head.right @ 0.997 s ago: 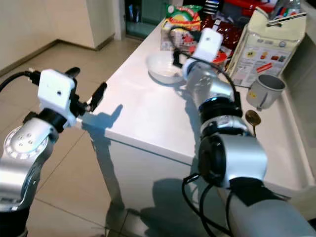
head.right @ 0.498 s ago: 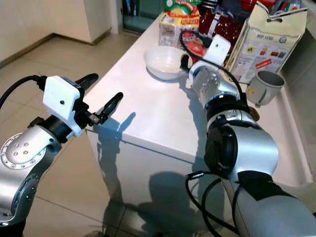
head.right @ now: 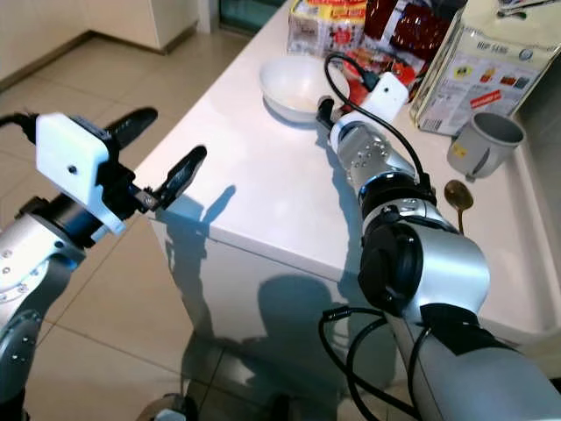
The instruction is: Setting the table
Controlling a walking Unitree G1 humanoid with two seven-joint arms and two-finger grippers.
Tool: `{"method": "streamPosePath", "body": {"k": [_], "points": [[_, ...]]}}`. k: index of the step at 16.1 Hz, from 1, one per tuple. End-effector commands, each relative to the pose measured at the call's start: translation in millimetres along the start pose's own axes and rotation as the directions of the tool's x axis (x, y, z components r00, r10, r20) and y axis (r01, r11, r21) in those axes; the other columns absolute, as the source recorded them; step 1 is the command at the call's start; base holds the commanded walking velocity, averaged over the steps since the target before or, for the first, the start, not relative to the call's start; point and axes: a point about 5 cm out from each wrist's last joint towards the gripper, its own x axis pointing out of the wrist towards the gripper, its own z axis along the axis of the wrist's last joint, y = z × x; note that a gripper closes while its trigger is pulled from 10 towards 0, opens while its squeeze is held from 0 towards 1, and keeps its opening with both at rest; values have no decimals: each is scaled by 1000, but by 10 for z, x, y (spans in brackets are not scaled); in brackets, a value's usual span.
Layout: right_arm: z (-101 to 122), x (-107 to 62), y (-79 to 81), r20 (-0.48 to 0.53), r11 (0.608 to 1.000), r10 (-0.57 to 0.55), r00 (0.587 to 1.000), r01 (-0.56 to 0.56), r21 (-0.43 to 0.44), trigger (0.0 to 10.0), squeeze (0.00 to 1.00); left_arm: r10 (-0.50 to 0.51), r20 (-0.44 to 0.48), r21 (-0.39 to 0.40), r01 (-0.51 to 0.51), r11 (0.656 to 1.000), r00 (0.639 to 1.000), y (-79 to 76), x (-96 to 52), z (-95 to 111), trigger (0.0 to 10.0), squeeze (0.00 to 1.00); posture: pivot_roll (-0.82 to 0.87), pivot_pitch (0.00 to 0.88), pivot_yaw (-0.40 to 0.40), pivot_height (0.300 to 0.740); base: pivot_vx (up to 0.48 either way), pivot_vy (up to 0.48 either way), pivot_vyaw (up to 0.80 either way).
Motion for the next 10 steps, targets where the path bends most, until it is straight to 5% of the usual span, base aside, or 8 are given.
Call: {"method": "streamPosePath", "body": {"k": [1, 5, 6, 8, 10], "points": [[14, 0, -29, -7, 1000, -14, 1000, 14, 18, 10000, 0, -29, 17, 12, 29, 1000, 999, -20, -11, 70, 10000, 0, 186, 226, -89, 740, 0, 0, 0], [27, -4, 76, 0, 989, 70, 998, -69, 131, 10000, 0, -40, 3, 8, 40, 999, 999, -15, -22, 118, 10000, 0, 200, 243, -88, 740, 0, 0, 0], [43, -7, 122, 3, 982, 96, 995, -95, 160, 4157, 0, -41, -4, 4, 41, 999, 999, -11, -21, 112, 10000, 0, 198, 244, -88, 740, 0, 0, 0], [48, -12, 175, 5, 971, 136, 991, -134, 197, 0, 0, -40, -11, 4, 40, 999, 999, -2, -22, 97, 10000, 0, 198, 241, -88, 740, 0, 0, 0], [26, -19, 236, 2, 946, 206, 979, -200, 255, 0, 0, -28, -15, 7, 28, 1000, 1000, 35, -30, 85, 10000, 0, 200, 233, -90, 740, 0, 0, 0]]}}
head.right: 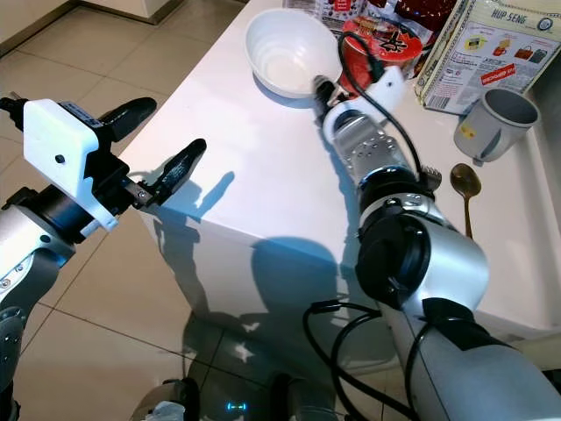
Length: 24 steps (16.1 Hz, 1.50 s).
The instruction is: Setting the table
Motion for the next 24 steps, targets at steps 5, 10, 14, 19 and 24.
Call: {"method": "streamPosePath", "body": {"k": [5, 10, 14, 19, 24], "points": [[-28, 5, 54, -21, 994, 31, 999, -29, 110, 0, 0, 0, -4, 26, 0, 1000, 1000, 29, -27, 12, 10000, 0, 201, 226, -94, 740, 0, 0, 0], [2, 6, 92, 3, 981, 61, 998, -60, 184, 0, 0, 2, -7, 44, -2, 999, 1000, 3, -28, 42, 10000, 0, 208, 221, -99, 740, 0, 0, 0], [-6, 7, 106, 0, 979, 68, 998, -67, 192, 0, 0, 1, -5, 49, -1, 999, 1000, -18, -11, 67, 10000, 0, 207, 220, -101, 740, 0, 0, 0], [15, 8, 144, 7, 975, 88, 996, -88, 206, 0, 0, 3, 1, 49, -3, 999, 1000, -25, 16, 75, 10000, 0, 208, 209, -104, 740, 0, 0, 0], [33, 6, 191, 20, 957, 132, 991, -133, 256, 0, 0, 18, 4, 47, -19, 999, 1000, 15, 41, 24, 10000, 0, 198, 168, -106, 740, 0, 0, 0]]}}
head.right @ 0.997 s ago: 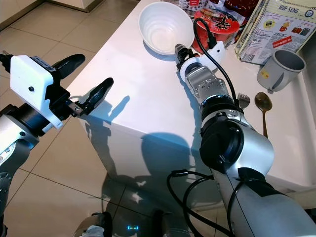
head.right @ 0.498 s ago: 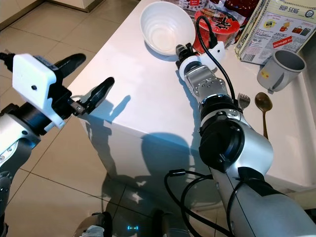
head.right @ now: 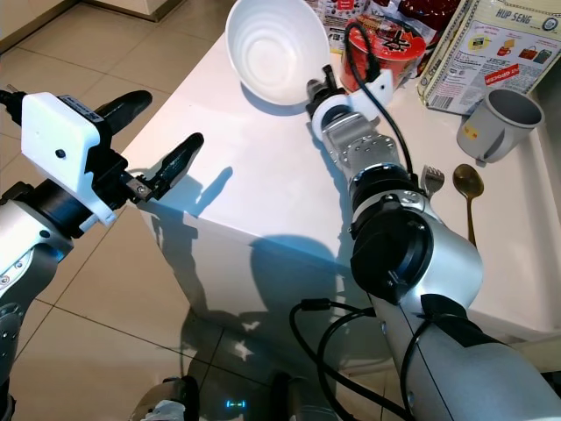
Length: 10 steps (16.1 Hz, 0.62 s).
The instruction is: Setting the table
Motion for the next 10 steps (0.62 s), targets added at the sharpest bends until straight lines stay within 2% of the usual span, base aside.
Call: {"method": "streamPosePath", "body": {"k": [1, 3, 4, 5, 7, 9, 10], "points": [[98, 2, 117, 31, 997, 60, 998, -61, 44, 0, 0, -1, 17, 7, 1, 1000, 1000, -11, 33, 1, 10000, 0, 192, 145, -106, 740, 0, 0, 0], [123, 8, 237, 33, 993, 118, 993, -118, 28, 0, 0, 49, 21, 2, -49, 999, 999, 57, 109, -56, 10000, 0, 162, 85, -98, 740, 0, 0, 0], [138, 9, 289, 32, 990, 141, 989, -142, 8, 0, 0, 77, 15, 5, -77, 997, 997, 80, 119, -76, 10000, 0, 162, 85, -98, 740, 0, 0, 0], [188, 6, 420, 36, 979, 203, 979, -202, -20, 0, 0, 144, -4, 6, -144, 990, 990, 133, 139, -135, 10000, 0, 145, 62, -94, 740, 0, 0, 0], [300, -17, 590, 42, 953, 275, 960, -267, -146, 0, 0, 230, -55, -32, -231, 972, 972, 191, 187, -278, 10000, 0, 107, 15, -71, 740, 0, 0, 0], [353, -37, 616, 46, 939, 294, 955, -279, -201, 0, 0, 252, -80, -60, -257, 965, 964, 198, 205, -340, 10000, 0, 85, 0, -55, 740, 0, 0, 0], [413, -84, 578, 51, 925, 294, 954, -271, -265, 0, 0, 266, -94, -68, -272, 960, 960, 183, 223, -392, 10000, 0, 73, 0, -47, 740, 0, 0, 0]]}}
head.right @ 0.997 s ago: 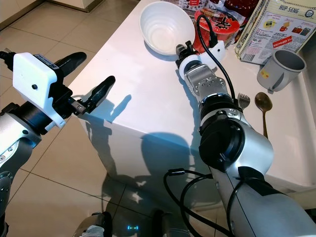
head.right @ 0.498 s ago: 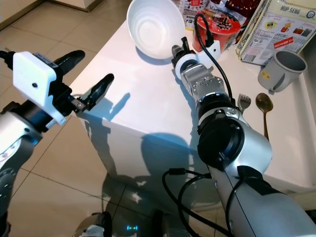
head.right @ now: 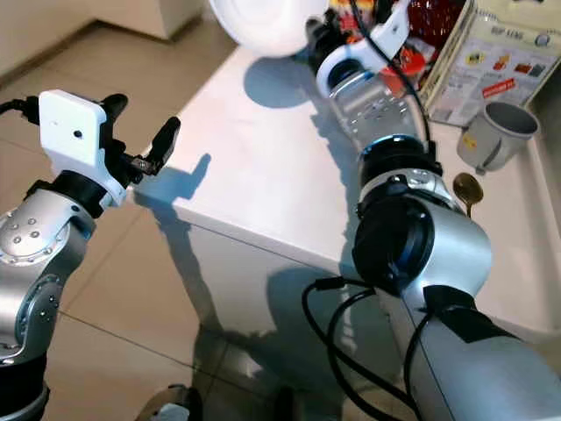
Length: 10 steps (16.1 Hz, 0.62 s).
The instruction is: Setting the table
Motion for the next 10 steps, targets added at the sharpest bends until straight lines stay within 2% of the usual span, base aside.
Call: {"method": "streamPosePath", "body": {"k": [1, 2, 3, 5, 6, 7, 8, 9, 10], "points": [[114, -39, 14, 21, 999, 8, 1000, -7, -50, 0, 0, 14, 6, 8, -14, 1000, 1000, -9, 21, -6, 10000, 0, 71, 0, -45, 740, 0, 0, 0], [146, -215, -40, 42, 996, -17, 999, 20, -89, 0, 0, 15, 0, 13, -15, 1000, 1000, -43, 32, -40, 10000, 0, 62, 0, -33, 740, 0, 0, 0], [161, -478, -51, 68, 989, -69, 995, 77, -128, 0, 0, 10, -3, 4, -10, 1000, 1000, -84, 20, -55, 10000, 0, 58, 0, -28, 740, 0, 0, 0], [176, -711, -2, 119, 975, -98, 988, 119, -187, 0, 0, 2, -15, -22, -2, 1000, 1000, -109, 0, -73, 10000, 0, 43, 0, -15, 740, 0, 0, 0], [164, -955, 85, 192, 958, -109, 975, 154, -241, 2588, 0, -11, -28, -32, 10, 999, 1000, -136, -48, -112, 10000, 0, 22, 0, 5, 740, 0, 0, 0], [149, -1042, 144, 211, 953, -100, 972, 154, -261, 9255, 0, -20, -32, -35, 19, 999, 999, -153, -63, -127, 10000, 0, 7, 0, 16, 740, 0, 0, 0], [130, -1191, 258, 238, 930, -64, 969, 144, -338, 10000, 0, -28, -36, -42, 27, 999, 999, -180, -68, -152, 10000, 0, -1, 0, 16, 740, 0, 0, 0], [100, -1294, 324, 243, 885, -25, 970, 135, -445, 10000, 0, -29, -41, -46, 27, 999, 999, -216, -51, -175, 10000, 0, -2, 0, 14, 740, -240, 0, 0], [55, -1387, 301, 232, 855, -39, 972, 153, -495, 10000, 0, -25, -43, -53, 23, 998, 999, -243, -48, -188, 10000, 0, 2, 0, 7, 740, -322, 0, 0]]}}
